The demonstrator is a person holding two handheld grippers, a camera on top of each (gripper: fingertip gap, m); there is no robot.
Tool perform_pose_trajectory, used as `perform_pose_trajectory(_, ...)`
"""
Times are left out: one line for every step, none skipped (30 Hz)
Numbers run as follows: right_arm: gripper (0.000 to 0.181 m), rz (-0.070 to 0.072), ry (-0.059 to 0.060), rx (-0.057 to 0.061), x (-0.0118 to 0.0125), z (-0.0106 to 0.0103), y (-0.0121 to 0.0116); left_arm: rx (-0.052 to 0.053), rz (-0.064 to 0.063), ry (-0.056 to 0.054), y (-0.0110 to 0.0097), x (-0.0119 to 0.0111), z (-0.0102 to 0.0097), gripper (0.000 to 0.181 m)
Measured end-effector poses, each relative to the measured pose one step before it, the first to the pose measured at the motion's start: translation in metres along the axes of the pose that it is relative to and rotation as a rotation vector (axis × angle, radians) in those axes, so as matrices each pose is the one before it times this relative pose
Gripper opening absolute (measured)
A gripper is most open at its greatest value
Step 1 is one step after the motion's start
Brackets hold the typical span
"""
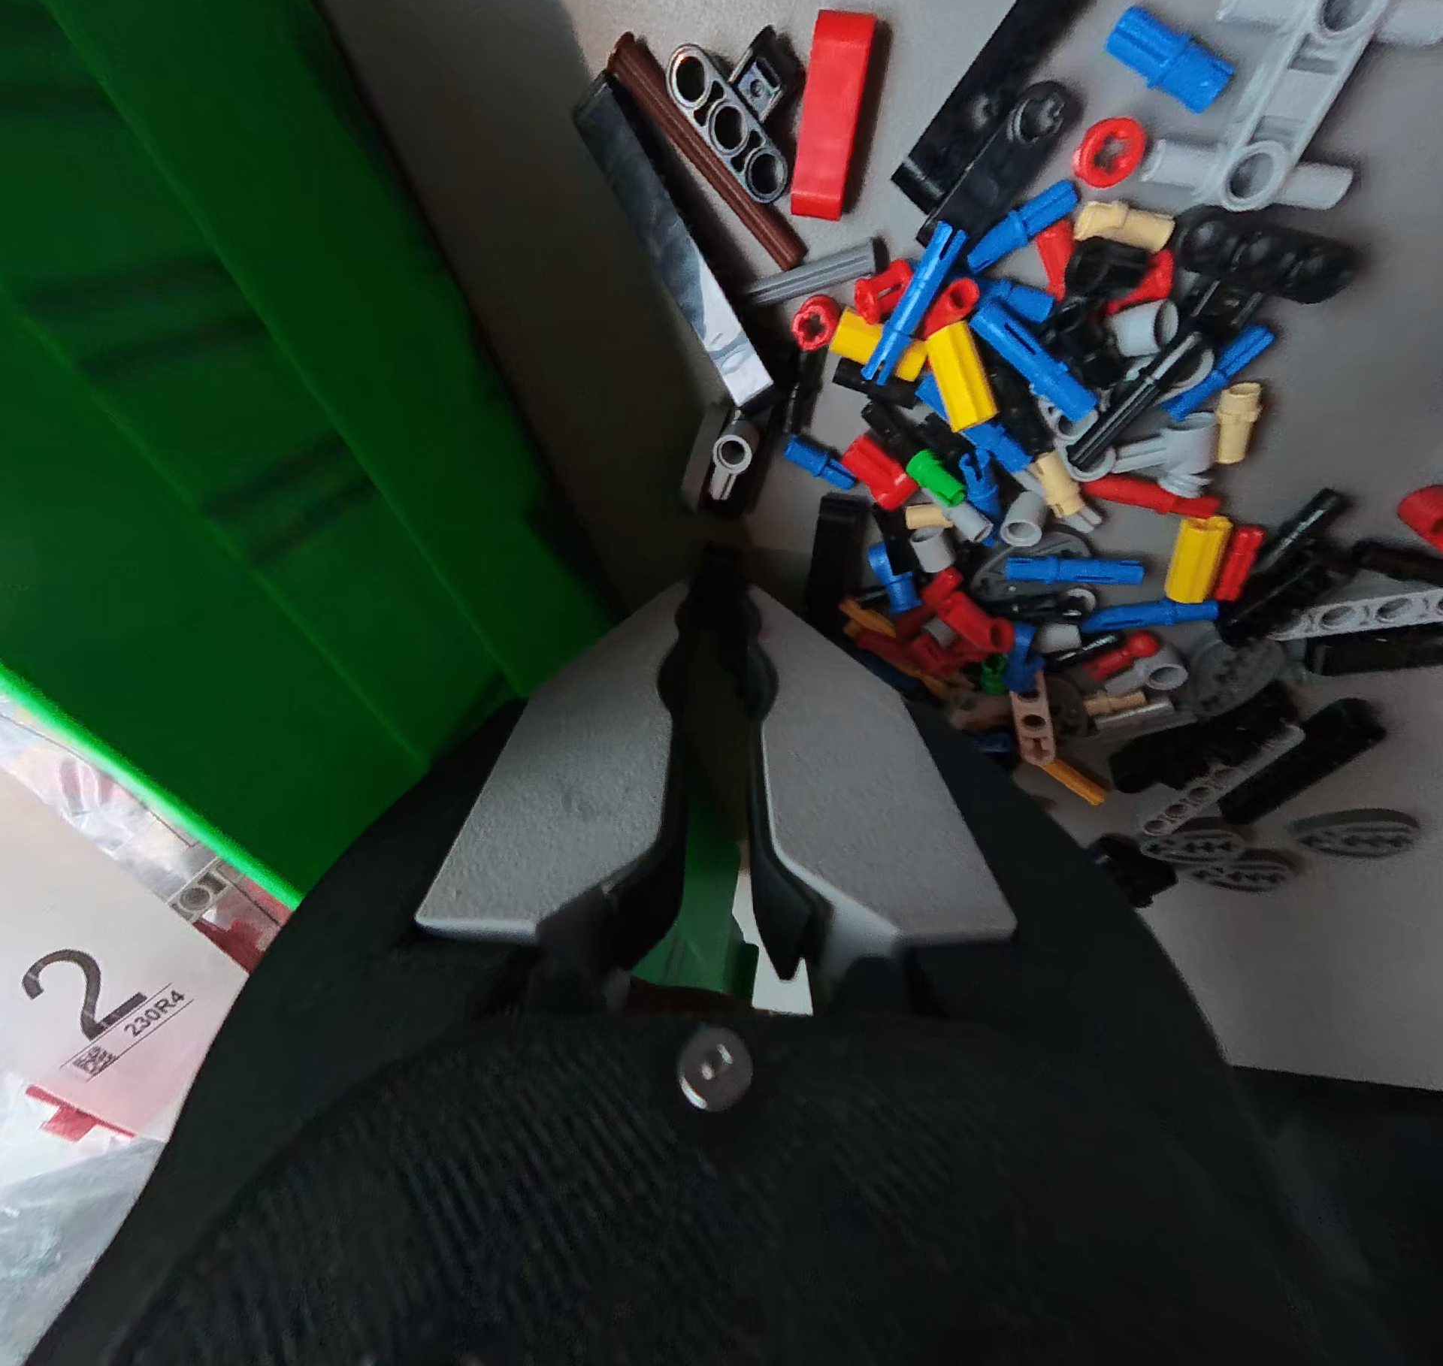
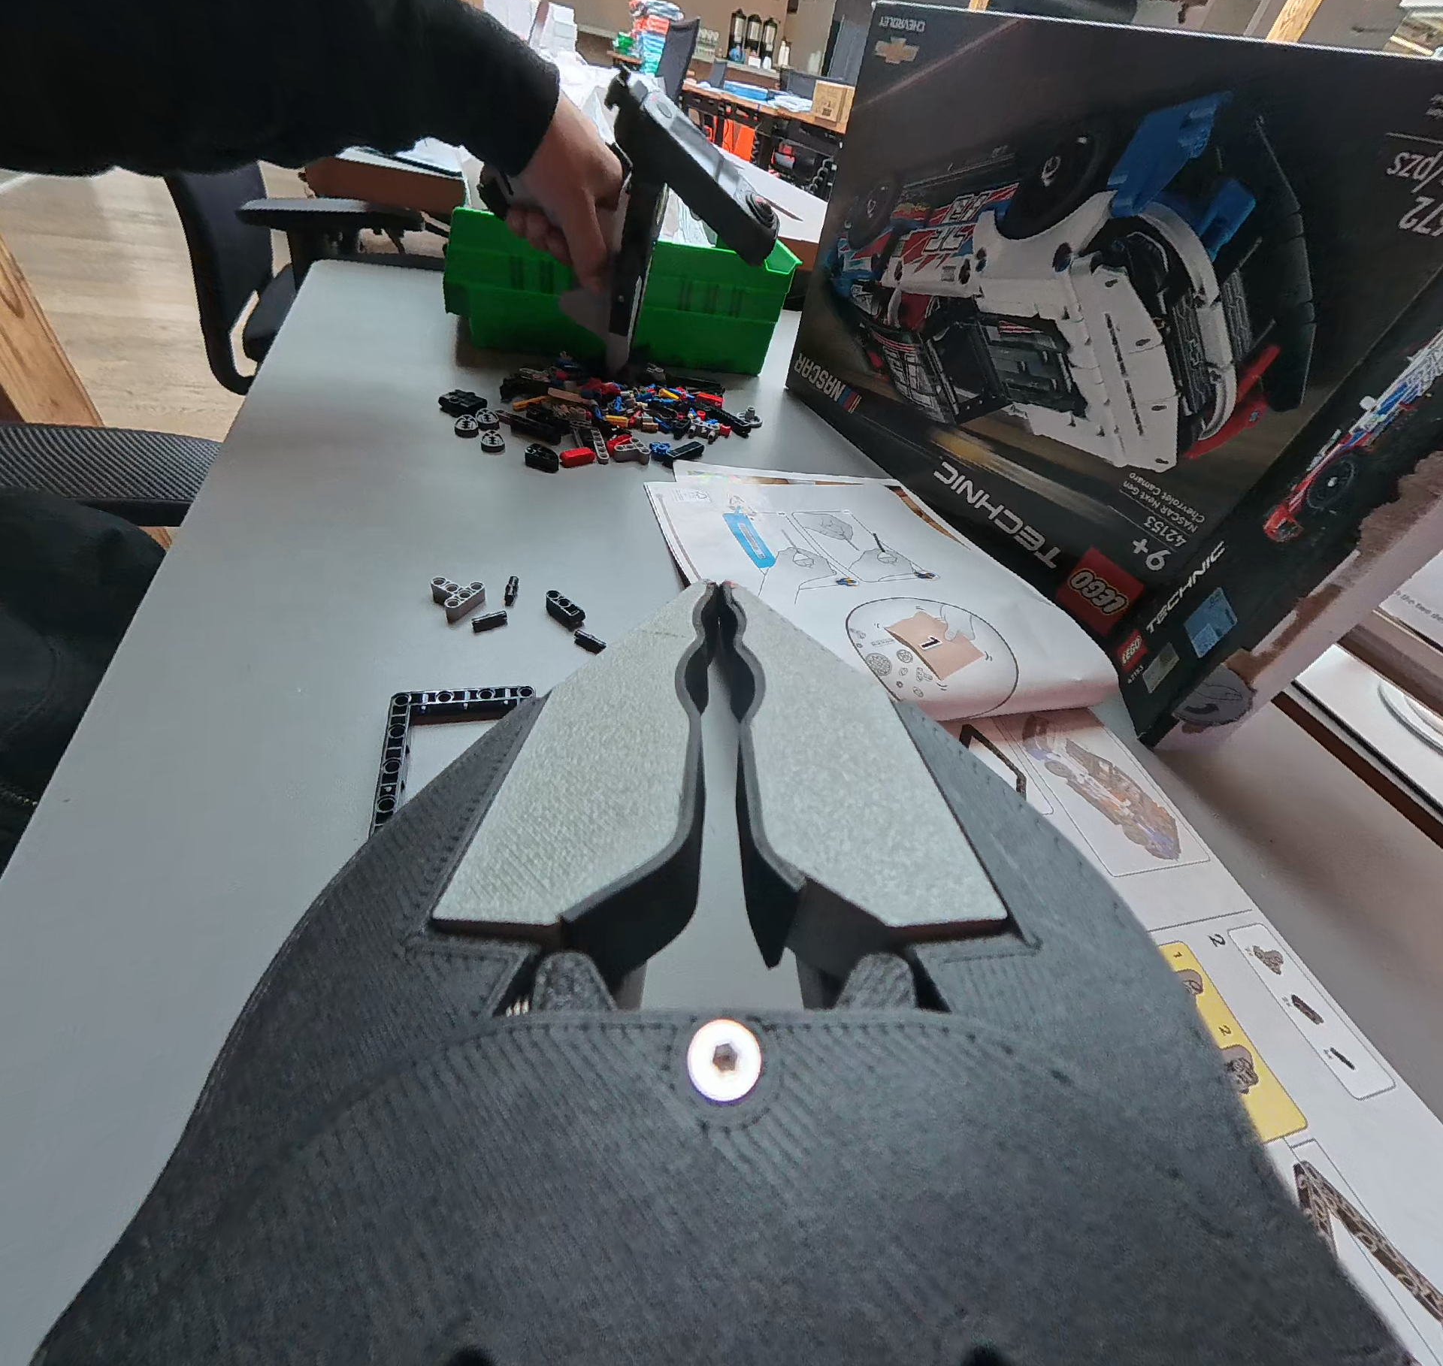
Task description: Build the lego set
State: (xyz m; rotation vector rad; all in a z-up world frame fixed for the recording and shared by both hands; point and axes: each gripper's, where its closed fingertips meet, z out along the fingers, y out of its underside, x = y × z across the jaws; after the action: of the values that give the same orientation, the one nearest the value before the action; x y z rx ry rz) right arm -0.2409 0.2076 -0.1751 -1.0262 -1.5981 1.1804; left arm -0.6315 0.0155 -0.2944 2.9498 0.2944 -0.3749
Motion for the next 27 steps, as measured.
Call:
perform_pose_trajectory(0.0,0.0002,0.0005,-0.0002,0.00013,-0.00002,0.00014,0.0019,-0.0012,0.0045,0.00003,0.0,0.00005,0.006)
perform_pose_trajectory(0.0,-0.0002,0.0007,-0.0003,0.00018,-0.00003,0.00016,0.0015,0.0018,0.0023,0.00009,0.0,-0.00001,0.006)
perform_pose_trajectory(0.0,0.0001,0.0002,-0.0006,0.00003,0.00007,0.00017,-0.0002,0.0062,-0.0002,0.00011,-0.00009,-0.0001,0.007)
perform_pose_trajectory(0.0,0.0002,0.0002,-0.0005,0.00012,0.00006,0.00017,-0.0003,0.0077,-0.0026,-0.00002,-0.00006,-0.00004,0.006)
perform_pose_trajectory(0.0,0.0,0.0003,-0.0005,0.00003,-0.00002,0.00017,0.0016,0.0064,-0.0068,-0.00026,-0.00036,0.00004,0.006)
perform_pose_trajectory(0.0,0.0002,0.0004,-0.0007,0.00015,0.00004,0.0002,0.0038,0.0098,-0.0073,-0.00031,0.00005,-0.00008,0.007)
perform_pose_trajectory(0.0,0.0003,0.0001,-0.0004,0.0001,0.00006,0.00016,0.0082,0.0096,0.0005,-0.00057,0.0013,-0.00061,0.006)
perform_pose_trajectory(0.0,0.0003,0.0002,-0.0002,0.0001,-0.00004,0.00005,0.011,0.003,0.0086,-0.00066,0.00199,-0.00129,0.007)
perform_pose_trajectory(0.0,0.0002,0.0002,0.0001,0.00009,-0.00011,0.00002,0.0139,-0.0003,0.0012,-0.00098,0.00033,-0.00198,0.007)
perform_pose_trajectory(0.0,0.0002,0.0,0.0006,0.00005,-0.00008,-0.00005,0.0132,0.0001,-0.0061,-0.00068,-0.00123,-0.00272,0.007)
perform_pose_trajectory(0.0,0.0003,-0.0004,0.0006,-0.0001,-0.00005,-0.00008,0.0126,0.0021,-0.0101,-0.00045,-0.00215,-0.00385,0.007)
perform_pose_trajectory(0.0,0.0003,-0.0002,0.0002,0.00004,-0.00001,-0.00001,0.0161,0.0023,-0.0115,-0.00101,-0.00245,-0.00529,0.007)
perform_pose_trajectory(0.0,0.0001,-0.0003,-0.0004,-0.00004,0.00008,0.00015,0.0195,0.0015,-0.0108,-0.00125,-0.00205,-0.00712,0.007)
perform_pose_trajectory(0.0,-0.0002,-0.0003,-0.0007,-0.00002,0.00006,0.00018,0.0239,0.0037,-0.0148,-0.0019,-0.00244,-0.00927,0.007)
perform_pose_trajectory(0.0,-0.0003,0.0,-0.0007,-0.00006,0.00008,0.00017,0.0312,0.0057,-0.0228,-0.00315,-0.00297,-0.01134,0.006)
perform_pose_trajectory(0.0,0.0,-0.0004,-0.0012,-0.00004,0.00003,0.00026,0.0404,0.0082,-0.0228,-0.00466,-0.00207,-0.01317,0.006)
perform_pose_trajectory(0.0,0.0002,-0.0005,-0.001,0.00004,0.00012,0.00023,0.0508,0.0104,-0.0098,-0.0069,0.00137,-0.01439,0.006)
perform_pose_trajectory(0.0,0.0003,-0.0002,-0.0001,0.00005,-0.00003,0.00004,0.0576,0.0219,0.012,-0.00837,0.00758,-0.01483,0.006)
perform_pose_trajectory(0.0,0.0003,0.0004,-0.0005,0.00023,0.00003,0.00019,0.0592,0.0266,0.0278,-0.0094,0.01321,-0.01417,0.006)
perform_pose_trajectory(0.0,0.0004,0.0007,-0.0015,0.00031,0.00016,0.00041,0.0596,0.0294,0.0378,-0.01098,0.01831,-0.01213,0.006)
perform_pose_trajectory(0.0,0.0007,0.0006,-0.0024,0.00038,0.00019,0.00064,0.0579,0.0438,0.0512,-0.01143,0.02428,-0.0085,0.006)
perform_pose_trajectory(0.0,0.0011,0.0005,-0.0024,0.00033,0.00019,0.00064,0.0456,0.0554,0.0675,-0.00988,0.02983,-0.00357,0.006)
perform_pose_trajectory(0.0,0.0007,0.0004,-0.0018,0.00033,0.00014,0.00056,0.0367,0.0535,0.0775,-0.00895,0.03238,0.00172,0.006)
perform_pose_trajectory(0.0,0.0,0.0008,-0.0014,0.0002,0.00001,0.0004,0.0313,0.0424,0.0767,-0.00812,0.03137,0.00695,0.006)
perform_pose_trajectory(0.0,-0.0003,0.0013,-0.0014,0.00031,-0.00001,0.00031,0.0123,0.0316,0.0592,-0.00534,0.02598,0.01153,0.006)
perform_pose_trajectory(0.0,0.0001,0.0012,-0.0008,0.00025,0.00005,0.00032,-0.0035,0.024,0.0364,-0.00232,0.01927,0.01423,0.006)
perform_pose_trajectory(0.0,0.0011,0.0008,-0.0005,0.00031,-0.00009,0.00023,-0.0127,0.0195,0.0266,-0.00036,0.01463,0.01459,0.006)
